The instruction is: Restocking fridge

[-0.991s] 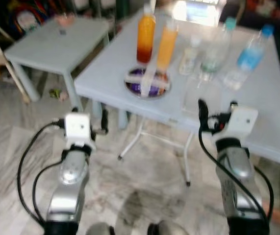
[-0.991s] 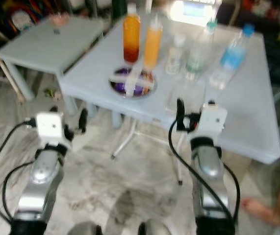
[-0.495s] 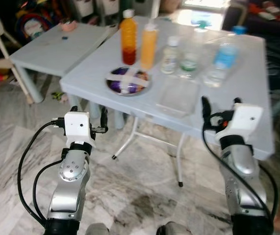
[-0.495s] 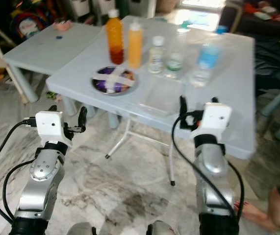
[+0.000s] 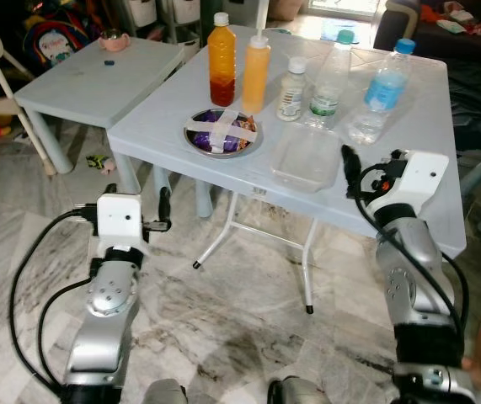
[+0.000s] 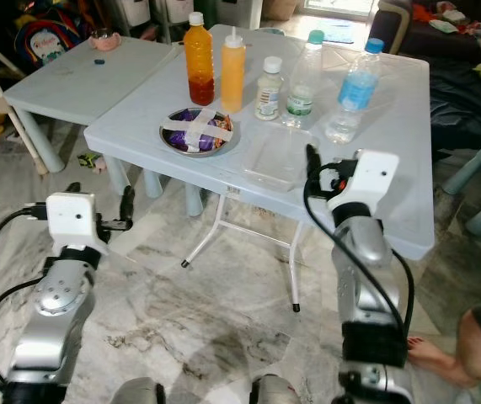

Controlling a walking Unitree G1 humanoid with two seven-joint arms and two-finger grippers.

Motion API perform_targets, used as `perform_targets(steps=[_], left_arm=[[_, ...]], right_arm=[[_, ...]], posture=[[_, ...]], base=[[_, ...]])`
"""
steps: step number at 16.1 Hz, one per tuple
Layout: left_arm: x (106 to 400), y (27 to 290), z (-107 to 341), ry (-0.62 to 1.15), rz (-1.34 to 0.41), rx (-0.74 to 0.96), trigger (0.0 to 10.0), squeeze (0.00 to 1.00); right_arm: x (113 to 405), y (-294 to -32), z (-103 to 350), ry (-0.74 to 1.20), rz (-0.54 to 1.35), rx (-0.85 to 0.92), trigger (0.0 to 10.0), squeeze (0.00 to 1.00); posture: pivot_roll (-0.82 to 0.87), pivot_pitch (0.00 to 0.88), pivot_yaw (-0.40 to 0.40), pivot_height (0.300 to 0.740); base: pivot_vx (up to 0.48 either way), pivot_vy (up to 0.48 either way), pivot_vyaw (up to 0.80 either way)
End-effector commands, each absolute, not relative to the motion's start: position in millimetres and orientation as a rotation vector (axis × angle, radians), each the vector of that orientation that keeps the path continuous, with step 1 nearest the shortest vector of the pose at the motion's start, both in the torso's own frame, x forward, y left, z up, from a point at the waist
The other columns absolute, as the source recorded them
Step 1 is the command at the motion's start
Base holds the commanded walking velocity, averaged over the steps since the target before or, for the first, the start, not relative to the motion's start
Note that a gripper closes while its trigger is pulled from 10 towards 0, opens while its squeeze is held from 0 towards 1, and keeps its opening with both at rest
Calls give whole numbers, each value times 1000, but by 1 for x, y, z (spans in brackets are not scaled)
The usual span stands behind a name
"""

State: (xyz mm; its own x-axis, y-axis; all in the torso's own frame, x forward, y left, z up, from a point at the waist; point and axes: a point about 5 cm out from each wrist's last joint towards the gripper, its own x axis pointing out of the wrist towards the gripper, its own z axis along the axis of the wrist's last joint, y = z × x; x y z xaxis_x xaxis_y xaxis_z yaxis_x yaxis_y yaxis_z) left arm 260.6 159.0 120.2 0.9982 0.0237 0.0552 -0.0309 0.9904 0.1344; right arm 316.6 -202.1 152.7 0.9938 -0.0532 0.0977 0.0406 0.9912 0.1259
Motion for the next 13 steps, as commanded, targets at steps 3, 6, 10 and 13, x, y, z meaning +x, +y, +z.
perform_targets(steps=[3,6,10,13], left_arm=[[256,161,121,-36,16,145,10000,0],[258,159,124,-35,9,146,10000,0],[256,156,122,-21,3,136,10000,0],[254,158,124,-22,5,140,10000,0]], right_arm=[[321,-206,156,-99,-93,63,10000,0],[325,-198,154,-97,-18,80,10000,0],[331,-187,137,-43,2,322,10000,0],[333,-188,134,-37,-20,333,10000,0]], posture=[[73,106,32,740],[77,125,41,740],[83,137,45,740],[94,143,40,740]], base=[[0,0,0],[0,0,0],[0,0,0],[0,0,0]])
